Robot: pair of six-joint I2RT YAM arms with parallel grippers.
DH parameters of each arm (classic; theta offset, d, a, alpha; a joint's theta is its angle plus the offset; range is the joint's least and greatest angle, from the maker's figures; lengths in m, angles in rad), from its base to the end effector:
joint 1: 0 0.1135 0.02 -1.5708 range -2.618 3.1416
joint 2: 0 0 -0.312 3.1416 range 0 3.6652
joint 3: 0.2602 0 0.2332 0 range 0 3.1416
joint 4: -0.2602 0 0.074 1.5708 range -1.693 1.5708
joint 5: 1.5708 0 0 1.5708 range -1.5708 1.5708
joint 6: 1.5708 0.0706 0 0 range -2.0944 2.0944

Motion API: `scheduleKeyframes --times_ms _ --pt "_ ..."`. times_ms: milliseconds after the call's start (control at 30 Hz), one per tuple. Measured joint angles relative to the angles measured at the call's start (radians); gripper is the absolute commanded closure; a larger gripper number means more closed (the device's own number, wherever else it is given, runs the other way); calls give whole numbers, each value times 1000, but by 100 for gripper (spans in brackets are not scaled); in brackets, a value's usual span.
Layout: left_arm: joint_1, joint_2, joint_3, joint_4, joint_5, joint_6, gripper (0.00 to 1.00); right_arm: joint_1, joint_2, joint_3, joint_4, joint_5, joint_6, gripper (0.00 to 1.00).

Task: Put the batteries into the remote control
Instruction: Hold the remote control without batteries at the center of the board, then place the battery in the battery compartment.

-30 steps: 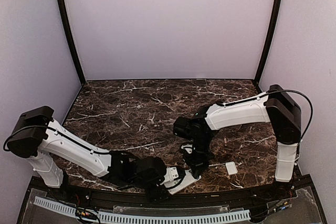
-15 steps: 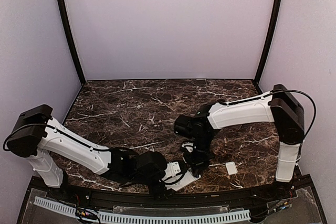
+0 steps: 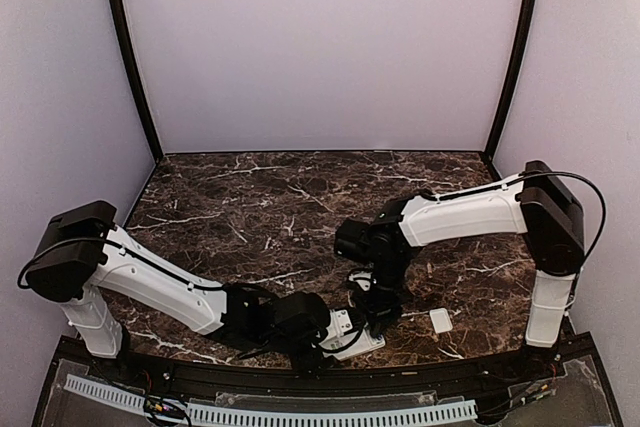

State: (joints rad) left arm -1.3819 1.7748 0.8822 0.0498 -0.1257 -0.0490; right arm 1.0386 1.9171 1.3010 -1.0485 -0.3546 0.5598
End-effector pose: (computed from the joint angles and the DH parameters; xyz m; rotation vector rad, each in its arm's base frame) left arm 0.0776 -0.3590 0.1737 1.4789 1.9760 -0.4994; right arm 0.1470 0.2980 0.1861 0.6437 -2.7370 -0.2567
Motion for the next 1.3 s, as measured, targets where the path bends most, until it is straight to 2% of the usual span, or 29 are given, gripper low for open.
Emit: scheduleKeyframes --times_ms 200,500,867,1300 --pt "0 0 -2 -2 32 11 52 0 -58 -50 8 -24 27 100" --pt "3 0 -3 -2 61 23 64 0 -77 -126 79 -118 98 100" --pt "3 -3 -8 2 64 27 66 -1 -64 -138 119 -164 150 100" --pt "3 -6 -16 13 63 31 65 -26 -18 -100 85 -150 126 100"
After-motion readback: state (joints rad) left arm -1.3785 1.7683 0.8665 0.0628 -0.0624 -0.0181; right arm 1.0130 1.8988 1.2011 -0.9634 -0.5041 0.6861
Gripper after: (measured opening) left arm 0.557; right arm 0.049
